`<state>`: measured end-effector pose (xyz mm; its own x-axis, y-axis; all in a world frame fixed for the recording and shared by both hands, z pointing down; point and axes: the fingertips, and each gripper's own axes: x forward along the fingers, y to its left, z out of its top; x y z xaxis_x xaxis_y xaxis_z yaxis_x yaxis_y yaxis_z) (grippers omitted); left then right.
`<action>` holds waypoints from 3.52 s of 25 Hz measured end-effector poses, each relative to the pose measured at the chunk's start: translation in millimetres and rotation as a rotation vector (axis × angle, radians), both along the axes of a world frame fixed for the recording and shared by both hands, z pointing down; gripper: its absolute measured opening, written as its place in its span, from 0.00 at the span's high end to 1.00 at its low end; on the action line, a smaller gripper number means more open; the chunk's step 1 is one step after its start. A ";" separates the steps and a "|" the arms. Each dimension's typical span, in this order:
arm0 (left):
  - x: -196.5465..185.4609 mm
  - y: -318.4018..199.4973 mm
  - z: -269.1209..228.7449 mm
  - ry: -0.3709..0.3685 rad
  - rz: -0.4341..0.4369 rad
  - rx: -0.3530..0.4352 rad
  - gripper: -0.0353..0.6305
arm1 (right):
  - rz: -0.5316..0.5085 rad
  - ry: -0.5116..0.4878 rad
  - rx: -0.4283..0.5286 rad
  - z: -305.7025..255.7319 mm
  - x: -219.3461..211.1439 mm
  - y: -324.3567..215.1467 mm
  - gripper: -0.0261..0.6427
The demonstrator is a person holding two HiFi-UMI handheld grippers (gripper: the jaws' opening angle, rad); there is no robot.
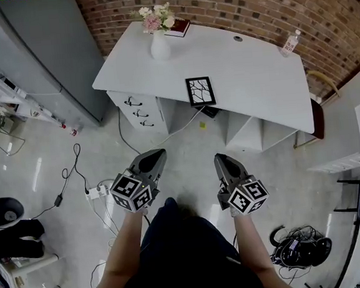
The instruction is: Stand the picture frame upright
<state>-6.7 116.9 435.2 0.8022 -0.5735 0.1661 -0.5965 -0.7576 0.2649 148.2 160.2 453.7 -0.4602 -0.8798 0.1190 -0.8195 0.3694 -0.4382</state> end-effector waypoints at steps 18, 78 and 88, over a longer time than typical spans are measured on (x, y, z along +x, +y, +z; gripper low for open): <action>51.8 -67.2 21.5 0.054 0.085 -0.095 0.95 | 0.003 0.000 -0.050 26.4 12.9 -60.4 0.95; 166.1 -260.4 183.3 0.605 0.022 -1.023 0.74 | -0.094 0.133 -0.190 122.7 38.0 -238.7 0.95; 159.9 -252.4 179.3 0.622 0.013 -1.024 0.82 | -0.076 0.122 -0.184 119.8 41.9 -238.7 0.95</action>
